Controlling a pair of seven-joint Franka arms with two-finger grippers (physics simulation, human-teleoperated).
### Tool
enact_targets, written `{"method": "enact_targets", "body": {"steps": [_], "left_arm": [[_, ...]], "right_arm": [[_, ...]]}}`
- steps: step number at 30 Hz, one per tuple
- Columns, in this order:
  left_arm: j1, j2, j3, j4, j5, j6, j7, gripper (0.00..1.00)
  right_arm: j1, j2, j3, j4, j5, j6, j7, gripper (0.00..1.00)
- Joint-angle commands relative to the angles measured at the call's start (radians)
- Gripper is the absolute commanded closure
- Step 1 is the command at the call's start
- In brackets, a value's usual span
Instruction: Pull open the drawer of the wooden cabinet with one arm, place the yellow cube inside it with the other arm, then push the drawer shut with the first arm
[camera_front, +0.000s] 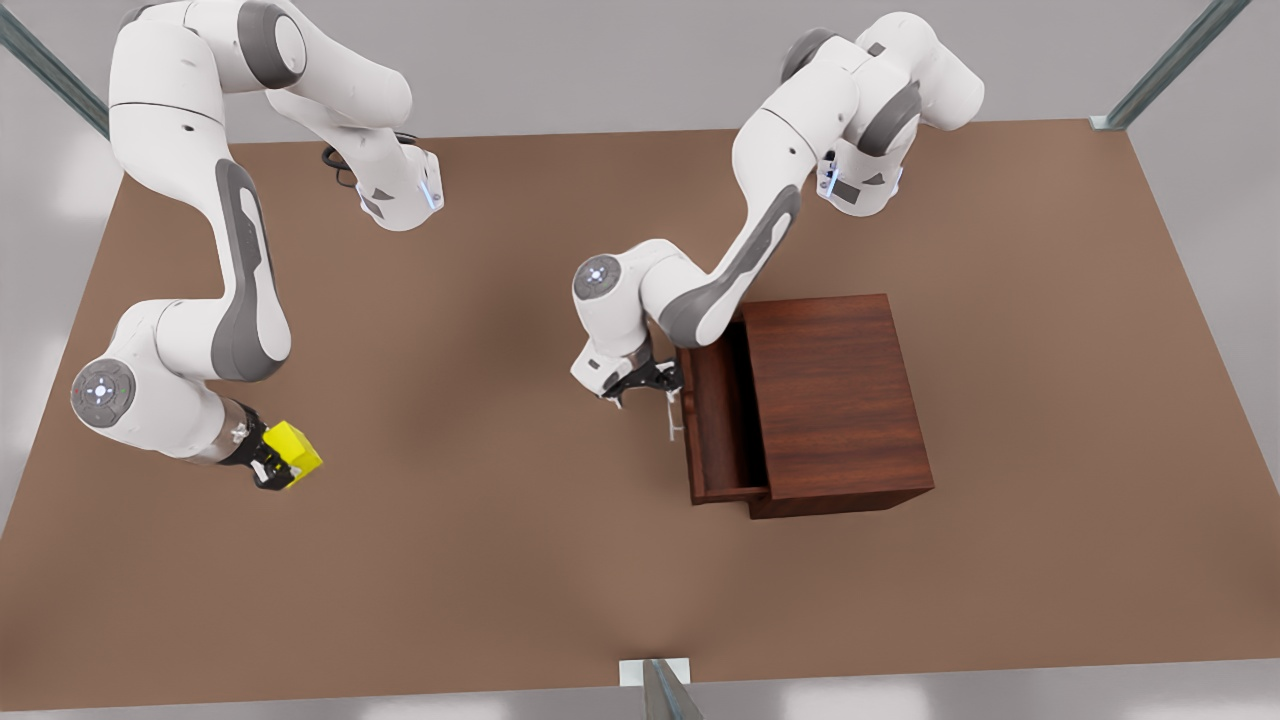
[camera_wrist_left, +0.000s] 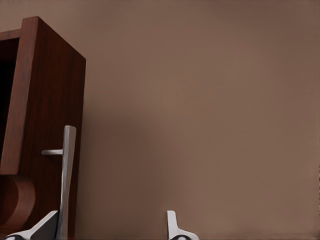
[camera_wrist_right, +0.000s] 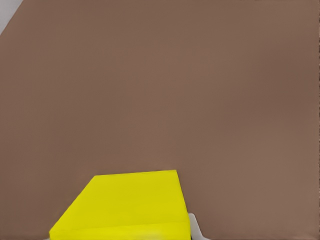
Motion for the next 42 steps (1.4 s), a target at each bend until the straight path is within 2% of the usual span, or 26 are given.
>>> {"method": "enact_targets", "body": {"steps": [1, 5, 6, 8, 10, 11, 12, 14, 15, 16, 17, 20, 23, 25, 29, 34, 42], "left_arm": [[-0.002, -0.001, 0.000, 0.001, 0.001, 0.011, -0.016, 0.00], [-0.007, -0.011, -0.002, 0.001, 0.002, -0.017, -0.004, 0.00], [-0.017, -0.022, -0.005, 0.004, 0.002, -0.093, 0.035, 0.00], [-0.019, -0.030, -0.049, 0.118, -0.001, -0.273, 0.055, 0.00], [0.015, -0.092, -0.068, 0.144, -0.004, -0.405, 0.149, 0.00], [0.099, -0.149, -0.069, 0.142, -0.076, -0.477, 0.284, 0.00], [0.240, -0.243, -0.069, 0.132, -0.159, -0.569, 0.488, 0.00], [0.559, -0.339, -0.069, 0.083, -0.310, -0.658, 0.847, 0.00], [0.705, -0.419, -0.069, -0.038, -0.390, -0.611, 0.912, 0.00], [0.750, -0.577, -0.062, -0.278, -0.414, -0.422, 0.970, 0.00], [0.751, -0.593, -0.042, -0.301, -0.409, -0.393, 0.970, 0.00], [0.734, -0.567, -0.043, -0.214, -0.414, -0.402, 0.966, 0.00], [0.733, -0.542, -0.042, -0.217, -0.403, -0.454, 0.964, 0.00], [0.730, -0.537, -0.043, -0.226, -0.418, -0.472, 0.955, 0.00], [0.731, -0.536, -0.042, -0.227, -0.441, -0.471, 0.955, 0.00], [0.731, -0.536, -0.042, -0.227, -0.440, -0.468, 0.955, 0.00], [0.728, -0.536, -0.043, -0.227, -0.437, -0.466, 0.953, 0.00]], "right_arm": [[-0.001, -0.001, -0.001, 0.001, -0.010, -0.035, 0.034, 0.34], [-0.001, -0.001, -0.004, 0.001, -0.020, -0.036, 0.036, 0.34], [-0.003, -0.001, -0.004, 0.004, -0.019, -0.038, 0.037, 0.34], [-0.001, -0.001, -0.004, 0.007, -0.022, -0.041, 0.049, 0.34], [-0.001, -0.001, -0.004, 0.010, -0.022, -0.042, 0.049, 0.34], [-0.001, -0.001, -0.002, 0.010, -0.022, -0.042, 0.049, 0.34], [0.000, -0.001, -0.001, 0.012, -0.023, -0.042, 0.074, 0.34], [0.016, 0.002, 0.053, 0.051, -0.023, -0.068, 0.196, 0.34], [0.077, 0.004, 0.054, 0.097, -0.020, -0.105, 0.298, 0.34], [0.114, 0.007, 0.054, 0.114, -0.014, -0.116, 0.365, 0.34], [0.146, 0.007, 0.054, 0.121, -0.013, -0.121, 0.424, 0.34], [0.250, 0.013, 0.058, 0.137, 0.007, -0.122, 0.623, 0.34], [0.322, 0.031, 0.087, 0.216, 0.164, -0.128, 0.826, 0.34], [0.385, 0.040, 0.087, 0.228, 0.191, -0.118, 0.962, 0.33], [0.553, 0.200, 0.084, 0.458, 0.191, -0.113, 1.264, 0.34], [0.666, 0.336, 0.074, 0.611, 0.200, -0.095, 1.436, 0.33], [0.769, 0.404, 0.065, 0.631, 0.204, 0.111, 1.620, 0.33]]}}
